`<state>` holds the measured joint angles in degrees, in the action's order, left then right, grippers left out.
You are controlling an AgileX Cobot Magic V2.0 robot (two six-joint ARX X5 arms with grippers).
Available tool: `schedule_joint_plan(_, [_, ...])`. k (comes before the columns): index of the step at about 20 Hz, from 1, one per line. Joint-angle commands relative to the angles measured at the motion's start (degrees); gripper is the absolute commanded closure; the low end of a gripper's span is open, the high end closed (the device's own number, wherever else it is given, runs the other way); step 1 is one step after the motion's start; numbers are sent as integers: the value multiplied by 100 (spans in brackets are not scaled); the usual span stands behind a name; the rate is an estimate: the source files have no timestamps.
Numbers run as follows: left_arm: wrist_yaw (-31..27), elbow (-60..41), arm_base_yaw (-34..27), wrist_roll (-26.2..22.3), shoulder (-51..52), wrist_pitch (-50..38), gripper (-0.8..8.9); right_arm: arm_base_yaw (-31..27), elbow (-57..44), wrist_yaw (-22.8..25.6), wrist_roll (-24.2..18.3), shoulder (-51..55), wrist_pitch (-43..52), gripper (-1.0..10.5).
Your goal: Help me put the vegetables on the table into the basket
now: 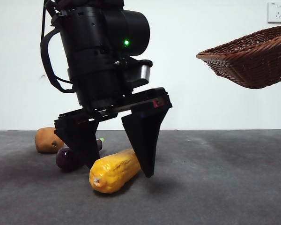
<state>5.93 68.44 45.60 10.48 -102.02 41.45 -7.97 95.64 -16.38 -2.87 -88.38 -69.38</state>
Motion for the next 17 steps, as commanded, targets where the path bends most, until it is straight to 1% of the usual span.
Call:
schedule_joint_plan(1, [-162, -15, 59, -42, -31, -66, 493, 0, -7, -55, -24, 61, 50, 957])
schedule_joint_plan(2, [-146, -15, 57, -68, -31, -35, 649, 0, -7, -55, -31, 61, 42, 957])
schedule_joint_plan(3, [-149, -15, 57, -79, -31, -39, 763, 0, -7, -55, -37, 61, 33, 957])
schedule_joint_plan(4, [-149, -15, 57, -177, -31, -63, 830, 0, -7, -55, -37, 61, 28, 957])
schedule_joint_plan(8, [-144, -2, 50, -407, -17, -291, 823, 2, -11, -55, -37, 59, -33, 957])
schedule_joint_plan(10, [52, 105, -42, -409, 146, -116, 823, 2, -13, -55, -35, 48, -103, 957])
schedule_joint_plan(12, [26, 151, -44, -404, 538, -33, 823, 13, -20, -52, -13, 46, -114, 957])
schedule_joint_plan(14, [0, 151, -46, -249, 1045, -15, 823, 109, -28, -15, 105, 46, -136, 957])
schedule_joint_plan(17, [2, 151, -61, 269, 1884, -96, 822, 481, -55, 424, 133, 46, -254, 957])
